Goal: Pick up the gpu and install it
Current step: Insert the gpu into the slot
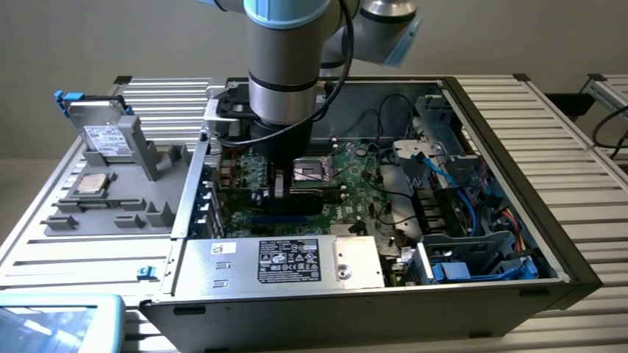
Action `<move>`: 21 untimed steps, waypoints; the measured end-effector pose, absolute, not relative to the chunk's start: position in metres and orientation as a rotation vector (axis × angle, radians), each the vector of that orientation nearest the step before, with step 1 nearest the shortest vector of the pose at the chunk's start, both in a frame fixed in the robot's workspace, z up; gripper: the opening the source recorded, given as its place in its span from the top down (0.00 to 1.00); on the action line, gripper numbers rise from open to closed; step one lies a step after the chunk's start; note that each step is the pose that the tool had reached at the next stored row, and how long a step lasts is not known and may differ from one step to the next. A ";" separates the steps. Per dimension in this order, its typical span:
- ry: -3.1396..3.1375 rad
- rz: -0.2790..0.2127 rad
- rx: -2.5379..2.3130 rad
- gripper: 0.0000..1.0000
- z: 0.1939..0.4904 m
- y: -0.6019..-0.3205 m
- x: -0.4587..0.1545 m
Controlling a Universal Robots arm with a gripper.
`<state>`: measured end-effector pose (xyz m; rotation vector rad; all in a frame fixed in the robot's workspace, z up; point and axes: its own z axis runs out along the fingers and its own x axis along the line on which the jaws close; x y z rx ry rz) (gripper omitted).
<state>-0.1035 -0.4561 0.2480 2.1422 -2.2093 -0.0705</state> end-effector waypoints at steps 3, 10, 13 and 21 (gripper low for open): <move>-2.210 -0.073 2.143 0.71 0.248 -0.456 -0.104; -2.213 -0.102 2.147 0.71 0.248 -0.457 -0.103; -2.213 -0.103 2.147 0.71 0.248 -0.457 -0.103; -2.212 -0.100 2.146 0.71 0.248 -0.458 -0.103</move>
